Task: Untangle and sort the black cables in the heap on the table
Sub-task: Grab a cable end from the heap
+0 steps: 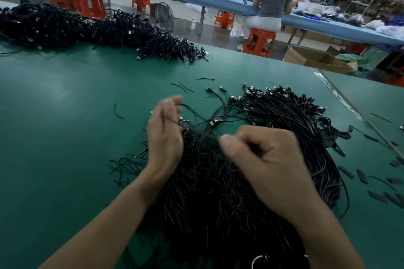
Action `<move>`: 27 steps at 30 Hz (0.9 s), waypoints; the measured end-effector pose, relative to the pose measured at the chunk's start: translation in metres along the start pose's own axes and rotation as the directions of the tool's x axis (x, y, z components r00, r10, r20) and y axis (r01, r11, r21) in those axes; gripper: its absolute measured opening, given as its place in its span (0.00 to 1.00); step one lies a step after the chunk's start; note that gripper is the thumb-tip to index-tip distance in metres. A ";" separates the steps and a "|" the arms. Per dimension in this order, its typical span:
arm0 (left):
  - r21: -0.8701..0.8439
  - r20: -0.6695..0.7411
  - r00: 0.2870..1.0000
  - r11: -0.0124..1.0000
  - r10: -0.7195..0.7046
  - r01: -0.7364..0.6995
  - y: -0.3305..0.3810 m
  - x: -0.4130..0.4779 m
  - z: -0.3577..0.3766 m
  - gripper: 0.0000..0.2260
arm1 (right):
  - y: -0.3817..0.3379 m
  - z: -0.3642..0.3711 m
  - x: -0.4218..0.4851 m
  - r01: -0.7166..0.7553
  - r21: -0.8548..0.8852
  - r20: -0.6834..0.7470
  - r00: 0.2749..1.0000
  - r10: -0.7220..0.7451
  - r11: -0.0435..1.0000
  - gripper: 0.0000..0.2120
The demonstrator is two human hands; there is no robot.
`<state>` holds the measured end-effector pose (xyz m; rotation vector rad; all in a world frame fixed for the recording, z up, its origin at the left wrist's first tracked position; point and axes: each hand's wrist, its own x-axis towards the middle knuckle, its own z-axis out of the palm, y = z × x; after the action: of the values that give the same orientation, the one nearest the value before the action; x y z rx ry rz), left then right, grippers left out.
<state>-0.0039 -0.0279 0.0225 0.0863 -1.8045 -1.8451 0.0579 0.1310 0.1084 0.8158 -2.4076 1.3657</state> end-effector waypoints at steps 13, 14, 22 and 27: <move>0.601 0.323 0.915 0.695 0.242 -0.396 0.020 0.011 -0.030 0.20 | 0.076 -0.053 -0.013 -0.363 -0.852 -0.082 0.804 0.589 0.377 0.14; 0.662 0.388 0.902 0.623 0.189 -0.416 0.018 0.007 -0.025 0.18 | 0.075 -0.046 -0.012 -0.332 -0.854 -0.024 0.794 0.608 0.400 0.18; 0.568 0.687 0.726 0.606 0.022 -0.556 0.006 -0.020 -0.001 0.10 | 0.058 0.009 -0.008 -0.223 -0.303 0.179 0.942 0.285 0.927 0.16; 0.478 0.646 0.758 0.822 -0.092 -0.308 0.004 -0.016 -0.011 0.19 | 0.072 -0.003 -0.008 -0.258 -0.134 -0.137 0.961 0.240 0.957 0.11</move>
<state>0.0155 -0.0313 0.0200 -0.5088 -2.7293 -1.2507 0.0223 0.1654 0.0553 0.3893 -2.5466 1.2557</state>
